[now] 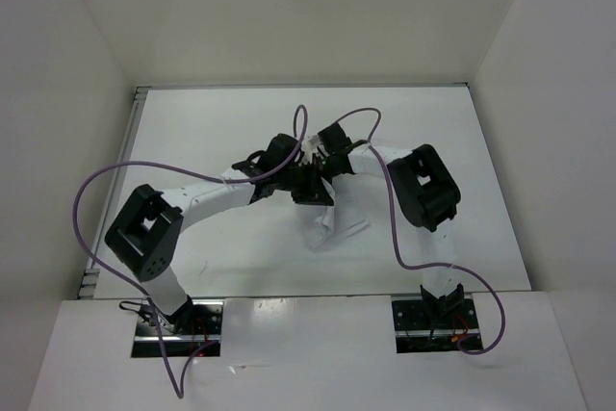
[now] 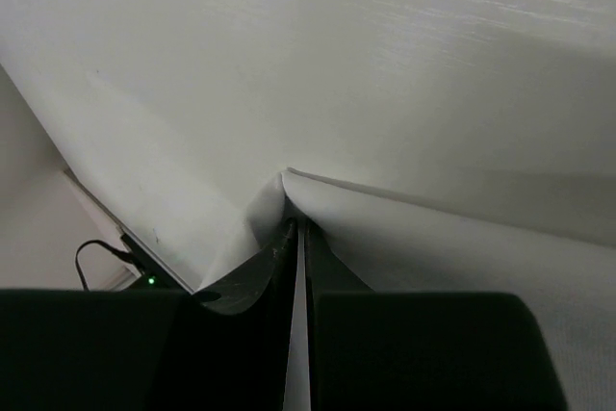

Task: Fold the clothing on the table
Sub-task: Fold the skirt

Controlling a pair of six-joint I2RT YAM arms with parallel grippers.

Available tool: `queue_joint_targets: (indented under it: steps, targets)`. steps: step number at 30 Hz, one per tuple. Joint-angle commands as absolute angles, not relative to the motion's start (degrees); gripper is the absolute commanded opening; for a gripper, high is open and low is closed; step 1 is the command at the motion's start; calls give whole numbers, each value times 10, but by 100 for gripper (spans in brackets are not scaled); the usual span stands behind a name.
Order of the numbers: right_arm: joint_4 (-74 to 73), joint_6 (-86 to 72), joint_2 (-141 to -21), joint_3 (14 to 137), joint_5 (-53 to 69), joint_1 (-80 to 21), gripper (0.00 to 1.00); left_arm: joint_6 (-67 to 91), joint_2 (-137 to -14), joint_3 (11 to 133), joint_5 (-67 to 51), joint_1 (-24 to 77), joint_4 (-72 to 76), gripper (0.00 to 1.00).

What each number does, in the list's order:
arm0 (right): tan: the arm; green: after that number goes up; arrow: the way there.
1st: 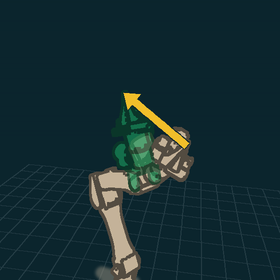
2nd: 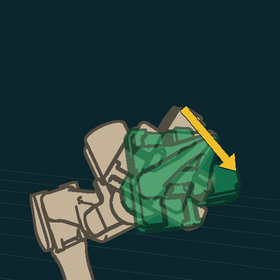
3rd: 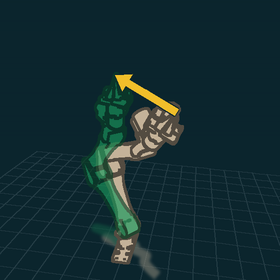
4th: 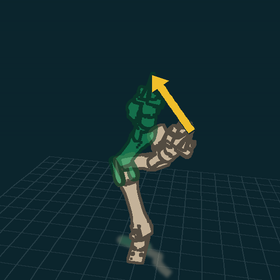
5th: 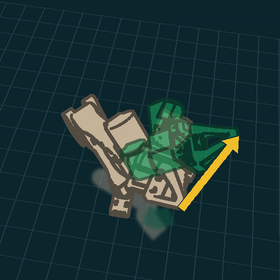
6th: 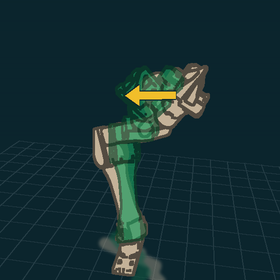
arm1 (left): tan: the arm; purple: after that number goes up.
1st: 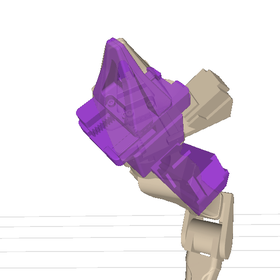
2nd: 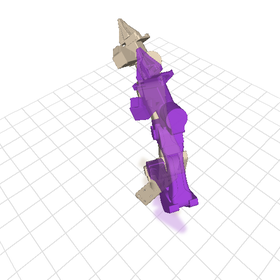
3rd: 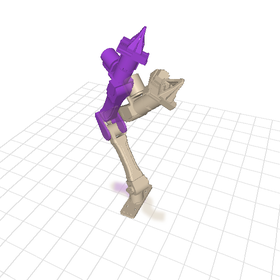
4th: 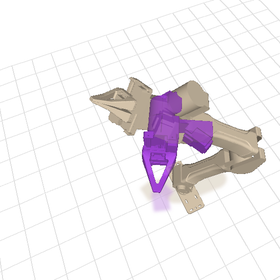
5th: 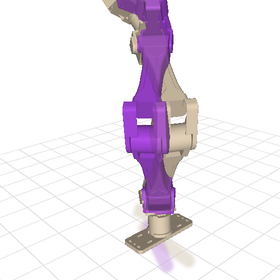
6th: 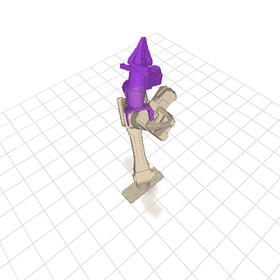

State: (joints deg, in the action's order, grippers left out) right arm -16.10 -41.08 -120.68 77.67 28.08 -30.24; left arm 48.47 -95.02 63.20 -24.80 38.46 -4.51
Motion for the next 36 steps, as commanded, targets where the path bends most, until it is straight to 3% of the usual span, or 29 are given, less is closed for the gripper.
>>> queue_joint_targets:
  steps: [1,6,19,23,36]
  targets:
    - [-147,-420,-1233,759,292,-313,11,497,-984,668,-263,402,-9,0]
    - [-146,-420,-1228,758,291,-313,11,502,-1013,687,-263,407,-9,0]
    - [-219,-409,-983,672,130,-170,14,502,-1058,700,-249,407,-6,0]
    - [-271,-403,-988,672,66,-164,14,502,-1085,727,-249,407,-6,0]
    - [-251,-408,-1044,593,67,-164,11,502,-1156,799,-254,407,-35,0]
